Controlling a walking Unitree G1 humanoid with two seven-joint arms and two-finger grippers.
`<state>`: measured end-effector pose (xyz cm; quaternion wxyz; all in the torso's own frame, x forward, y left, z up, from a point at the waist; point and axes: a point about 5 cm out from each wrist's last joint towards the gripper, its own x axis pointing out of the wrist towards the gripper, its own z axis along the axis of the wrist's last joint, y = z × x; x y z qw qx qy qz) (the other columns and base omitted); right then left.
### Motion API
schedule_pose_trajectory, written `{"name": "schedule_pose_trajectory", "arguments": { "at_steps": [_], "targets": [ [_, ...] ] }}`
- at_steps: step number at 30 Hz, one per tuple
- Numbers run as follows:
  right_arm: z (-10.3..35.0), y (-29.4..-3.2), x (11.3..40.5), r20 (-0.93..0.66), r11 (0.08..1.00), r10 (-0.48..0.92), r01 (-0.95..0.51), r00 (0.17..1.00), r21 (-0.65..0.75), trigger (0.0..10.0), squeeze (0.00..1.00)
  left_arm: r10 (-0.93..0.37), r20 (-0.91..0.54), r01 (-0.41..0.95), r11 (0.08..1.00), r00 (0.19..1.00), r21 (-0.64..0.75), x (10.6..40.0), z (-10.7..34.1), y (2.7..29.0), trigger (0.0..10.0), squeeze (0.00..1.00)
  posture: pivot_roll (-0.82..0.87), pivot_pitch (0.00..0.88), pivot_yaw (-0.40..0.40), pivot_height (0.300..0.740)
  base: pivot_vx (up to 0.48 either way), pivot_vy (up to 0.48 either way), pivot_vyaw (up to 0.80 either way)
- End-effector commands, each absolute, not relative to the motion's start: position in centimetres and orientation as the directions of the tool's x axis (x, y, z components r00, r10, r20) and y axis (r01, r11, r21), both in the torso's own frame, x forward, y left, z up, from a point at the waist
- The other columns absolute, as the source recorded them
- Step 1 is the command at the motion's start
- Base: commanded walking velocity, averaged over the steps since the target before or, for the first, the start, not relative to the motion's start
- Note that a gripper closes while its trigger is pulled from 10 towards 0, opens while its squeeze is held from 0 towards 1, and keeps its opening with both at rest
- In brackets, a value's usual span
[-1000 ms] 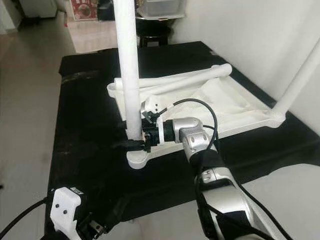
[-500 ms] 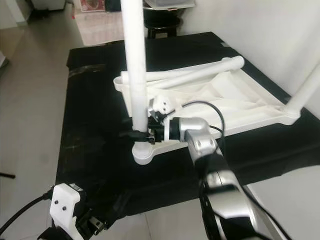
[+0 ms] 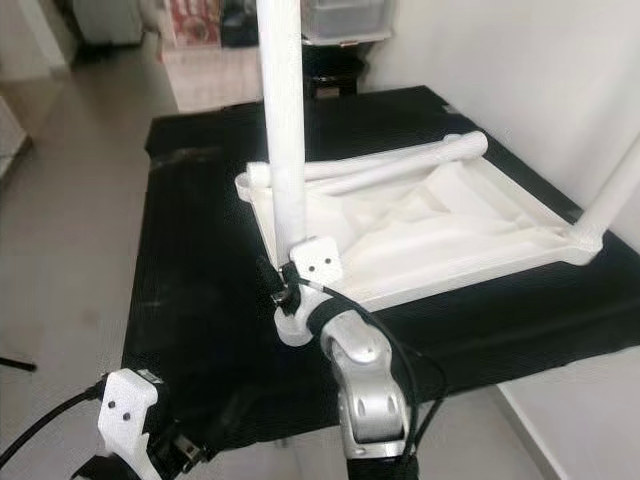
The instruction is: Building children table
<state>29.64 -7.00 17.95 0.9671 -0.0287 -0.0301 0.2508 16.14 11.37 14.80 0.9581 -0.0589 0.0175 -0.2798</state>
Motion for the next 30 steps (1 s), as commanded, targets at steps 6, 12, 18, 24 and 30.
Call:
{"name": "schedule_pose_trajectory", "arguments": {
  "at_steps": [6, 12, 18, 24, 30],
  "targets": [
    [20.0, -4.2, 28.5, 0.152, 0.629, 0.762, -0.775, 0.63, 0.059, 10.0, 1.0, -0.527, -0.01, 0.521, 0.844, 0.85, -0.129, 16.4, 14.5, 11.8, 10.0, 0.0, 0.07, 0.088, 0.032, 0.74, 0.0, 0.0, 0.0],
    [20.7, -5.3, 28.1, 0.024, 0.199, 0.98, -0.965, 0.198, -0.172, 10.0, 0.59, -0.531, -0.002, 0.526, 0.84, 0.847, -0.131, 16.5, 14.6, 11.6, 10.0, 0.0, 0.08, 0.085, 0.03, 0.74, 0.0, 0.0, 0.0],
    [20.8, -7.1, 29.9, -0.129, 0.039, 0.989, -0.973, 0.07, -0.226, 10.0, 0.0, -0.532, 0.001, 0.527, 0.839, 0.847, -0.134, 16.4, 14.7, 11.4, 10.0, 0.0, 0.08, 0.1, 0.023, 0.74, 0.0, 0.0, 0.0],
    [22.5, -6.3, 31.0, -0.096, -0.016, 0.995, -0.973, 0.007, -0.232, 10.0, 0.0, -0.529, 0.002, 0.524, 0.841, 0.849, -0.136, 16.1, 14.9, 11.4, 10.0, 0.0, 0.09, 0.118, 0.022, 0.74, 0.0, 0.0, 0.0],
    [23.3, -6.6, 31.8, -0.074, -0.106, 0.993, -0.975, -0.093, -0.197, 8.0, 0.0, -0.527, 0.002, 0.522, 0.842, 0.85, -0.138, 16.0, 15.0, 11.3, 10.0, 0.0, 0.09, 0.128, 0.02, 0.74, 0.0, 0.0, 0.0]
  ]
}}
